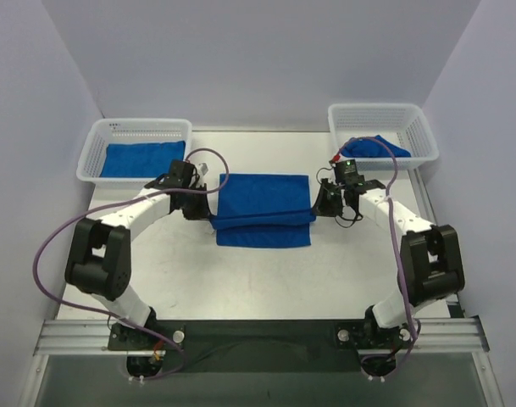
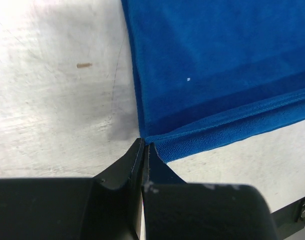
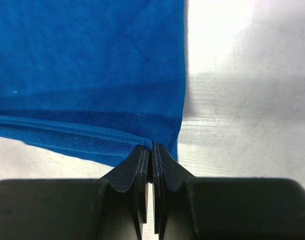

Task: Fold and stack the towels
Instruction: Fold the towel

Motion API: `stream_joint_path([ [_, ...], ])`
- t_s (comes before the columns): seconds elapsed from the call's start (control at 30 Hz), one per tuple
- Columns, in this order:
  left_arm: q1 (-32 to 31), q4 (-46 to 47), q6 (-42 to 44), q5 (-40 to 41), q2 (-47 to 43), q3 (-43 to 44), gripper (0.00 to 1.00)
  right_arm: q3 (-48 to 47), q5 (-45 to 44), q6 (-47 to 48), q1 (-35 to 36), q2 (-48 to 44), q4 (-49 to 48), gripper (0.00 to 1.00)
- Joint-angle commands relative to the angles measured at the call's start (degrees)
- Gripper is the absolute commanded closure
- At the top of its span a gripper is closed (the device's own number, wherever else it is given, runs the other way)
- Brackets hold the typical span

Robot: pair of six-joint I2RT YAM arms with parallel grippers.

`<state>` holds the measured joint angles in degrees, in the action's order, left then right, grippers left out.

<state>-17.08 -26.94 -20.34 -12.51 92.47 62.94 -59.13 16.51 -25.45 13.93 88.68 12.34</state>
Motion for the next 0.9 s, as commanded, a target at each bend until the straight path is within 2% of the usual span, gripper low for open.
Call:
stream_joint_path([
  [0.0,0.9,2.9,-0.2,1.7,2.7,-2.6,1.0,2.4,-4.6,0.9,-1.0,3.3,0.1,1.0],
  [0.13,-0.5,4.8,-1.1,1.8,2.7,-4.8,1.0,4.1,-3.4,1.2,-0.8,4.8,-1.2,1.0],
  [0.23,-1.5,4.8,-1.5,2.0,2.5,-5.8,0.95,5.3,-3.3,1.4,-0.7,5.6,-1.4,1.0],
  [0.3,-2.0,5.1,-1.9,1.9,2.3,-7.0,0.92,6.2,-3.1,1.4,-0.5,5.7,-1.8,0.95],
  [0.33,-2.3,5.1,-1.9,1.4,2.0,-7.5,0.87,6.4,-2.9,1.5,-0.6,5.7,-1.8,0.88],
  [0.37,-2.6,4.6,-2.1,1.5,1.8,-7.8,0.81,6.7,-2.5,1.5,-0.5,5.6,-1.7,0.74],
  [0.4,-2.8,4.4,-2.6,1.4,1.4,-8.6,0.75,6.8,-2.4,1.6,-0.3,5.2,-1.8,0.67],
  [0.43,-2.9,4.1,-2.8,1.2,0.1,-9.1,0.7,7.3,-2.2,1.7,-0.3,4.8,-1.6,0.61],
  [0.47,-3.0,3.8,-3.0,1.2,-0.9,-9.7,0.56,7.5,-2.1,1.8,-0.3,4.2,-1.4,0.54],
  [0.53,-3.3,3.4,-3.9,1.0,-4.7,-11.7,0.46,8.3,-1.9,2.1,-0.1,1.7,-1.0,0.48],
  [0.67,-4.4,1.4,-4.9,0.6,-13.3,-14.5,0.24,8.9,-2.1,3.2,0.3,-4.4,1.5,0.46],
  [0.8,-5.0,1.2,-6.3,1.6,-20.6,-15.0,0.24,6.8,-2.2,4.2,2.0,-8.4,2.7,0.46],
  [0.87,-5.3,1.4,-6.3,2.1,-20.7,-13.1,0.25,4.0,-2.3,4.4,3.2,-7.3,2.8,0.5],
])
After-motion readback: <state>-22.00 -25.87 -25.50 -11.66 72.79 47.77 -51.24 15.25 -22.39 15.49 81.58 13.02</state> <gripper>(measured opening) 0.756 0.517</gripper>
